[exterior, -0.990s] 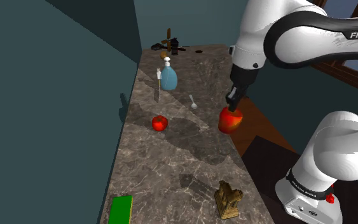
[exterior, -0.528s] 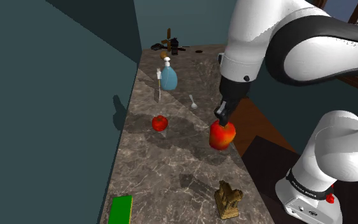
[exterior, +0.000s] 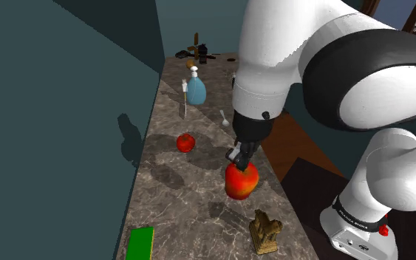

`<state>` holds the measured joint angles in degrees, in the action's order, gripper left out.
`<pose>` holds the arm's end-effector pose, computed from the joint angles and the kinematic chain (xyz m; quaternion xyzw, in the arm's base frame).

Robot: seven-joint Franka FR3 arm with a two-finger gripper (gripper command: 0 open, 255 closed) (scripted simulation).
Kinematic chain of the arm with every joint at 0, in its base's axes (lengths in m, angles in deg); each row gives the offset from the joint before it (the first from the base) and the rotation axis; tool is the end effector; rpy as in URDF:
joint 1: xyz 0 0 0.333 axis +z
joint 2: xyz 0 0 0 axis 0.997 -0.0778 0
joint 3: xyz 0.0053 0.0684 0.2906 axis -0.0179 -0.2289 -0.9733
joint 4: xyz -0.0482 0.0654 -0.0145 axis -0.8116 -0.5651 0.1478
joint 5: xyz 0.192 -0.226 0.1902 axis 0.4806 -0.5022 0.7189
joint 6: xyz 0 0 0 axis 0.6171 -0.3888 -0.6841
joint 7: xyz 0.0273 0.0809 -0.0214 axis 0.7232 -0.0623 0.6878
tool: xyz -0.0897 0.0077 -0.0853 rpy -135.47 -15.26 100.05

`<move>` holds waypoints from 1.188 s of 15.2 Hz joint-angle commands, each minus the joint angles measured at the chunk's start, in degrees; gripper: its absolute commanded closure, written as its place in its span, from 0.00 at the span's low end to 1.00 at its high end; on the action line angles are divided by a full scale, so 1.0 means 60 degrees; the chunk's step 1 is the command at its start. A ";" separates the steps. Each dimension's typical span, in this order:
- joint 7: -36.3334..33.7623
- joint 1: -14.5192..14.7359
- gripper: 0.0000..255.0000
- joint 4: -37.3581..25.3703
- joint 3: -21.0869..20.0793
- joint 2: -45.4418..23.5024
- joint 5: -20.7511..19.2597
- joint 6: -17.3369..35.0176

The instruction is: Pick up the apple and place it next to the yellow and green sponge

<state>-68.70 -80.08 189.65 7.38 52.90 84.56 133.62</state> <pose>0.2442 0.2608 0.5035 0.9989 0.0062 0.0446 0.0099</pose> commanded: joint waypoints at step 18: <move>-0.6017 -0.2019 1.00 -0.4791 -0.6306 -0.6169 -0.3292 0.0542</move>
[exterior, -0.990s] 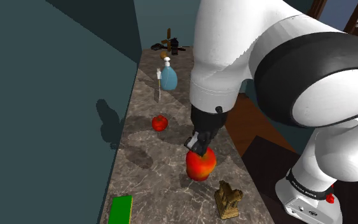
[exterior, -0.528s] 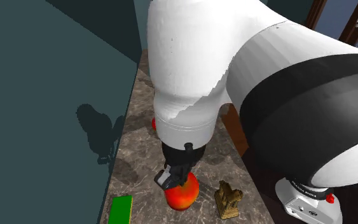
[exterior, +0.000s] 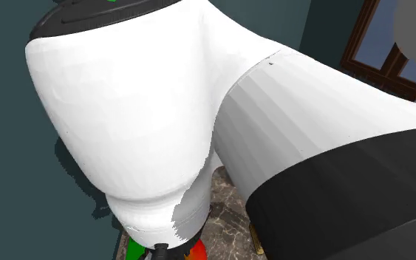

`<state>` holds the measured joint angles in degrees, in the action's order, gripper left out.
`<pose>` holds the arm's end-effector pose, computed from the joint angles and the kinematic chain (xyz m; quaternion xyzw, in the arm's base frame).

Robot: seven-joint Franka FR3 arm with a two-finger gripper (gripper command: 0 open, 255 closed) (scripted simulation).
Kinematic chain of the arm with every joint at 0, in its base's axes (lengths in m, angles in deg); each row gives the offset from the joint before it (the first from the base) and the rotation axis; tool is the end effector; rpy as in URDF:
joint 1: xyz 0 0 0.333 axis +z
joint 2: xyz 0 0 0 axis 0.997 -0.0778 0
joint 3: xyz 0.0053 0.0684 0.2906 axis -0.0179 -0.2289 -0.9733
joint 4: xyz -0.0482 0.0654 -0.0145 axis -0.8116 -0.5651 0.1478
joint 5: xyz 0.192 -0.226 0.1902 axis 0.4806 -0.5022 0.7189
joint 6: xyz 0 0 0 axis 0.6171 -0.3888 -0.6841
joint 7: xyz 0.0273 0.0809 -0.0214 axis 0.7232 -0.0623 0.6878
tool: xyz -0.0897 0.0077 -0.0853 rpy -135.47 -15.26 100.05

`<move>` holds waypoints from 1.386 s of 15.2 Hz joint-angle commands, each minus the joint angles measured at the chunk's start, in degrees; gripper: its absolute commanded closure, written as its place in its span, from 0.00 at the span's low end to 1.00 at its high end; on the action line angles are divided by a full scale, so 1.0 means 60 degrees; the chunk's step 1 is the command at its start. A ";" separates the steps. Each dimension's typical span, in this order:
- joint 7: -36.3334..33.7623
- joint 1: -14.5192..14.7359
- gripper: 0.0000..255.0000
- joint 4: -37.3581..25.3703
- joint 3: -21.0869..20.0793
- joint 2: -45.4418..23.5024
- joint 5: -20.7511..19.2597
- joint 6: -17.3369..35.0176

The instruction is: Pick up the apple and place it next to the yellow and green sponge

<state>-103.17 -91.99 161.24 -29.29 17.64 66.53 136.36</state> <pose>0.2270 0.4645 0.4954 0.9990 0.0070 0.0435 0.0116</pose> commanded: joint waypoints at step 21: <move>-0.1989 0.0660 1.00 0.1796 -0.0004 -0.2228 -0.2494 0.2411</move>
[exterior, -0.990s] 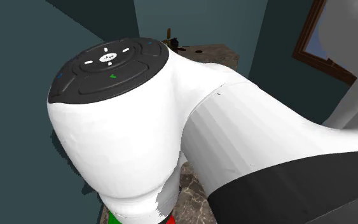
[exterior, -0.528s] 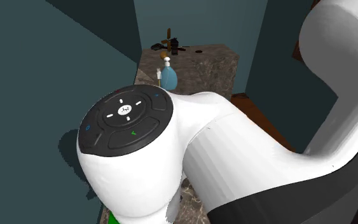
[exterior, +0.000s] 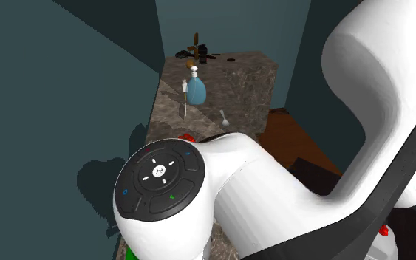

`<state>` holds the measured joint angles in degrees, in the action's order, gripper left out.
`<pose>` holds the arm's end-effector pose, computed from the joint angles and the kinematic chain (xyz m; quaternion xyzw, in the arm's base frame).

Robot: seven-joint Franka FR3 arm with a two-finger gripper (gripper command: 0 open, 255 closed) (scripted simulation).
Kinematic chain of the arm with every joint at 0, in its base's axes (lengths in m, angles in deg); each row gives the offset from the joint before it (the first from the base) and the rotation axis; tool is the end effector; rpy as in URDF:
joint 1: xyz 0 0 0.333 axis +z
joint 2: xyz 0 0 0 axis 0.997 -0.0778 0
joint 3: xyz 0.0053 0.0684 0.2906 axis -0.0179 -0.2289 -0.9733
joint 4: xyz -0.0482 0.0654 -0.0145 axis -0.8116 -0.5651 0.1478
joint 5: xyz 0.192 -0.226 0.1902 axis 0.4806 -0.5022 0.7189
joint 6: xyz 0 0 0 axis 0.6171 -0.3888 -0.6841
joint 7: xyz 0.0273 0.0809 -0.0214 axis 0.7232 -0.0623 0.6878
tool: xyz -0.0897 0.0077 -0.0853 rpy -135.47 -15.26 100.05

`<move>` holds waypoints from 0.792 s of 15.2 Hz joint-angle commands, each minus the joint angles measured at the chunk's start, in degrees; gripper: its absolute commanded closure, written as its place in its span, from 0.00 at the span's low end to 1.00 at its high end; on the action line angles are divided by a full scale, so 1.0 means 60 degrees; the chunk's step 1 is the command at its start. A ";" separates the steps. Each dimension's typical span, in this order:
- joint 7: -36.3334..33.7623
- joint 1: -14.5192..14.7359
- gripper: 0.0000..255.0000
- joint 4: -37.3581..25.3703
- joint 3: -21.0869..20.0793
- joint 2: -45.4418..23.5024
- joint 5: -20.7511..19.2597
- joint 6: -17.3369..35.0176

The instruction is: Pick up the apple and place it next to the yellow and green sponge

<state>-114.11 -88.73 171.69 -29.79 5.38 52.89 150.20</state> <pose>0.2305 0.4697 0.3982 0.9990 0.0058 0.0444 0.0096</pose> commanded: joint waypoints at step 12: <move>-0.1227 0.1033 1.00 0.0577 0.0968 -0.1353 -0.1681 0.1024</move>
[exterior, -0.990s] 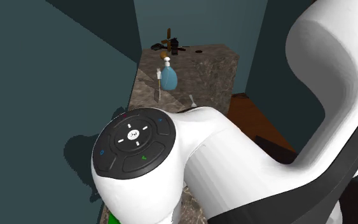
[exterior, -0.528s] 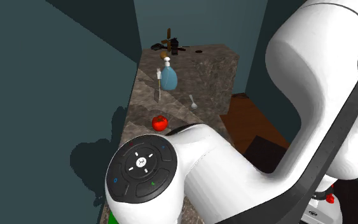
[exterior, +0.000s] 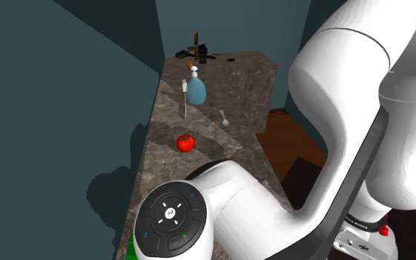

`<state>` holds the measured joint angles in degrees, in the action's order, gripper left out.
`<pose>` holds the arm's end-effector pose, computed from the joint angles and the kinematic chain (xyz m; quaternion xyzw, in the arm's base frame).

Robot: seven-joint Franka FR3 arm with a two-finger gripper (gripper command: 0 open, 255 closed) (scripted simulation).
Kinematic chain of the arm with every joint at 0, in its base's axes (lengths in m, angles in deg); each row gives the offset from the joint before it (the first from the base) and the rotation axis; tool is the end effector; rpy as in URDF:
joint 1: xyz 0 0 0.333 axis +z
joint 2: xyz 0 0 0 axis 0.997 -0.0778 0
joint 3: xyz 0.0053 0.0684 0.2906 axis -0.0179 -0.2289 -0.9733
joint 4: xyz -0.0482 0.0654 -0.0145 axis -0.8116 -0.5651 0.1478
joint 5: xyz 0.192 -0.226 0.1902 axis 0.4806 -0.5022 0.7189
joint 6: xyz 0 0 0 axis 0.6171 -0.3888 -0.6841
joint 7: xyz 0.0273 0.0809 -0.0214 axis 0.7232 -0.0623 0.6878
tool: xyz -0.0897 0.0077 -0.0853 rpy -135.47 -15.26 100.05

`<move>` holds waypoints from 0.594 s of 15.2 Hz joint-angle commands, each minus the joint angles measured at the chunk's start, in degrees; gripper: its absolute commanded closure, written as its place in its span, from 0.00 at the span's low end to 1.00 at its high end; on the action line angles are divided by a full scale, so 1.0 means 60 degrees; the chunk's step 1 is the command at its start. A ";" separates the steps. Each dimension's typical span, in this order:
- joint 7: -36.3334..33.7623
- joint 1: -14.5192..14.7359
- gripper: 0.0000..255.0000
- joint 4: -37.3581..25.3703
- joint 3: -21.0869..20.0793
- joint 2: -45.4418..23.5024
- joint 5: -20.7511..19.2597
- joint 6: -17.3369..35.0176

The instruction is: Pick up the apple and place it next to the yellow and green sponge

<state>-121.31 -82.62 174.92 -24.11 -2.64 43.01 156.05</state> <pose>0.2325 0.4721 0.3429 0.9989 0.0059 0.0444 0.0096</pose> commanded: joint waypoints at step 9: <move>-0.0027 0.0015 0.00 0.0038 0.0022 -0.0018 -0.0036 0.0048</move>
<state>-121.48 -82.53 175.15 -23.97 -2.74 42.80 156.34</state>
